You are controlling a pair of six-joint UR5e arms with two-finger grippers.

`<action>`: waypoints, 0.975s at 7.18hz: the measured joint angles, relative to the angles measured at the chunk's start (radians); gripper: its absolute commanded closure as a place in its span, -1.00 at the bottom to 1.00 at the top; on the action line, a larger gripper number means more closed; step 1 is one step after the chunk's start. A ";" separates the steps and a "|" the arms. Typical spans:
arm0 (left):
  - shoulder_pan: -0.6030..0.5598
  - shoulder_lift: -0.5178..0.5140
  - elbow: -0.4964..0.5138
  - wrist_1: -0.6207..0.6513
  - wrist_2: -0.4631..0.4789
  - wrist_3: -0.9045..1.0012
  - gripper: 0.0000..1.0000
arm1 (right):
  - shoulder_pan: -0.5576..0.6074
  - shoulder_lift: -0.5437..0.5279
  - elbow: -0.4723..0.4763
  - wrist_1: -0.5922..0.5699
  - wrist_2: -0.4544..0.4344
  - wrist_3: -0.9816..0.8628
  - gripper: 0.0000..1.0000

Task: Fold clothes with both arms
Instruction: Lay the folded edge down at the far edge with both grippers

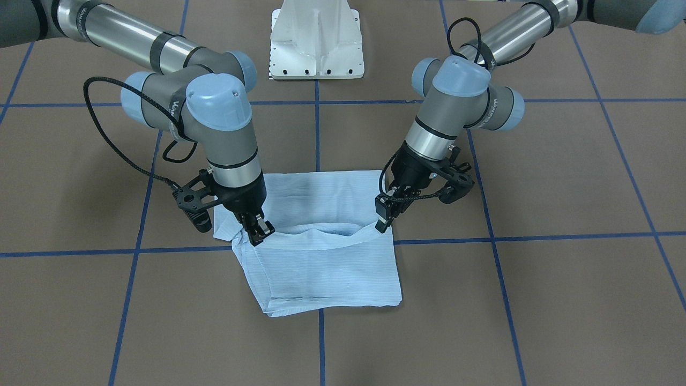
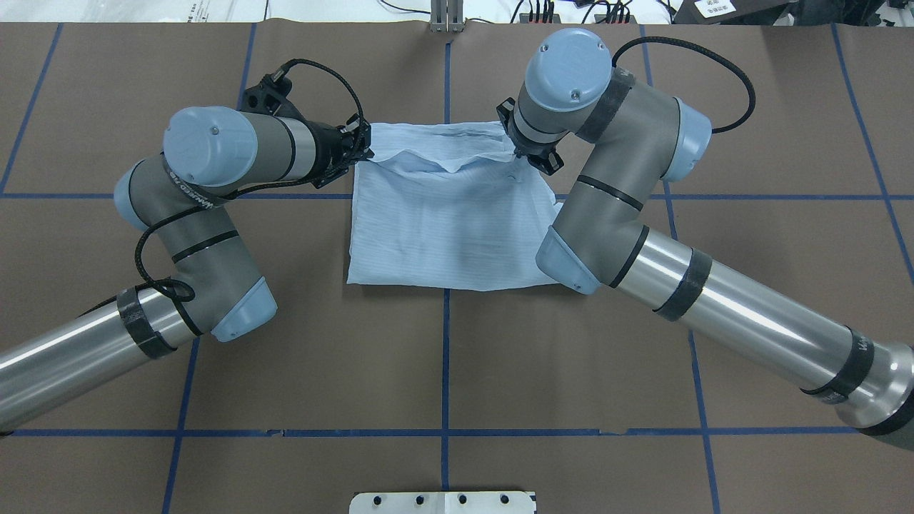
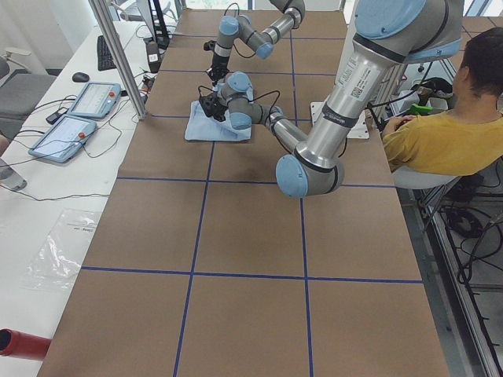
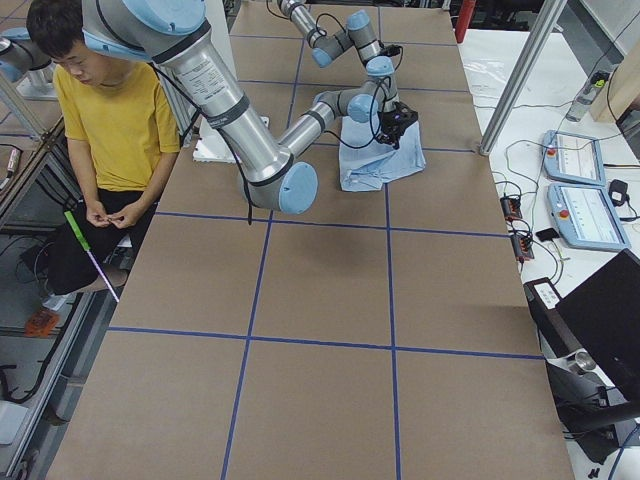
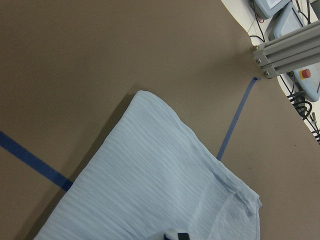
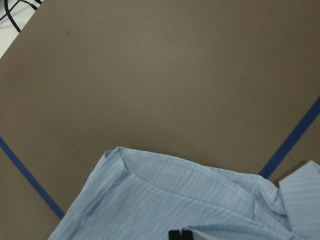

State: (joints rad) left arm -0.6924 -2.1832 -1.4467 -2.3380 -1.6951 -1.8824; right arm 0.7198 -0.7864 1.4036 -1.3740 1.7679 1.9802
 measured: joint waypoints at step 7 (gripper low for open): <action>-0.035 -0.072 0.252 -0.165 -0.016 0.087 1.00 | 0.027 0.099 -0.261 0.179 0.018 -0.016 1.00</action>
State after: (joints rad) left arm -0.7272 -2.2552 -1.1950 -2.5028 -1.7113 -1.7959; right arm 0.7465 -0.6871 1.1428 -1.1946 1.7855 1.9642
